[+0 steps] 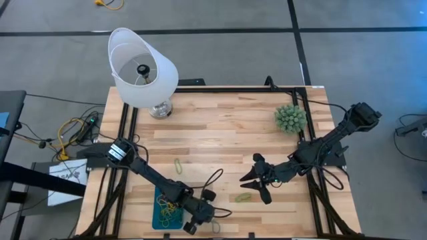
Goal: Pick and place items into bin
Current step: Put the blue rubber band into the blue bin, then put the bottom green rubber band into the blue bin, then put the green rubber band into the blue bin
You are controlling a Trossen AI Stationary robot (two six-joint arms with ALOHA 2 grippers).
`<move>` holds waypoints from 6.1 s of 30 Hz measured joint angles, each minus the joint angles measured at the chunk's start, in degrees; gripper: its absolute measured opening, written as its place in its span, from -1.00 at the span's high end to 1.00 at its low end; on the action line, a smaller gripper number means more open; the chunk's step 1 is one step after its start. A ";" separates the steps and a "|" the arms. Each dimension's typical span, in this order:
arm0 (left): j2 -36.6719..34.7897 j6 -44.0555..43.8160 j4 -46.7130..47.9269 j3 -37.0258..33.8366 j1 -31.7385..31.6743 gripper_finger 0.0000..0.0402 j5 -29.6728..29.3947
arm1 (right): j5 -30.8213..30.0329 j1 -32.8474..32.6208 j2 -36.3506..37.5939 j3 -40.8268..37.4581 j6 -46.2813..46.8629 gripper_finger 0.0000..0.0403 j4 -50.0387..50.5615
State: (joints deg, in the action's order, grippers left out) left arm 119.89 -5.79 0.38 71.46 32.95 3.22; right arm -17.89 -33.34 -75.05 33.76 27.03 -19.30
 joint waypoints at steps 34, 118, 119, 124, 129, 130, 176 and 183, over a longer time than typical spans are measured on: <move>-19.51 -40.57 64.14 9.78 15.77 1.00 -15.74 | 0.02 0.00 0.00 0.00 0.00 0.52 0.42; -22.68 -43.56 89.74 23.49 13.03 0.37 -43.38 | -0.17 6.97 -35.78 25.29 -29.12 1.00 -22.86; -23.38 -43.06 89.57 23.41 12.87 0.37 -43.93 | 2.52 7.77 -37.51 27.99 -30.28 1.00 -22.68; -28.18 -42.39 89.72 23.06 12.74 0.37 -47.90 | 10.97 10.00 -48.52 44.40 -34.73 1.00 -18.02; -31.61 -42.32 89.68 23.06 12.70 0.37 -49.63 | 11.50 11.16 -58.43 60.93 -37.06 1.00 -10.69; -31.96 -42.32 89.68 23.06 12.70 0.37 -49.48 | 11.39 11.42 -60.08 63.82 -37.16 1.00 -8.15; -33.49 -36.49 89.82 20.13 3.43 0.38 -40.56 | 8.85 17.53 -43.28 89.18 -38.87 0.53 68.60; -38.96 -29.14 89.51 19.75 -0.75 0.38 -37.69 | 8.81 21.36 -25.19 81.87 -34.42 0.53 79.05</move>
State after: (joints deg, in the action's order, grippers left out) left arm 80.93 -34.93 89.89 91.21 32.20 -34.47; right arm -9.08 -11.99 -100.24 115.63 -7.40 59.74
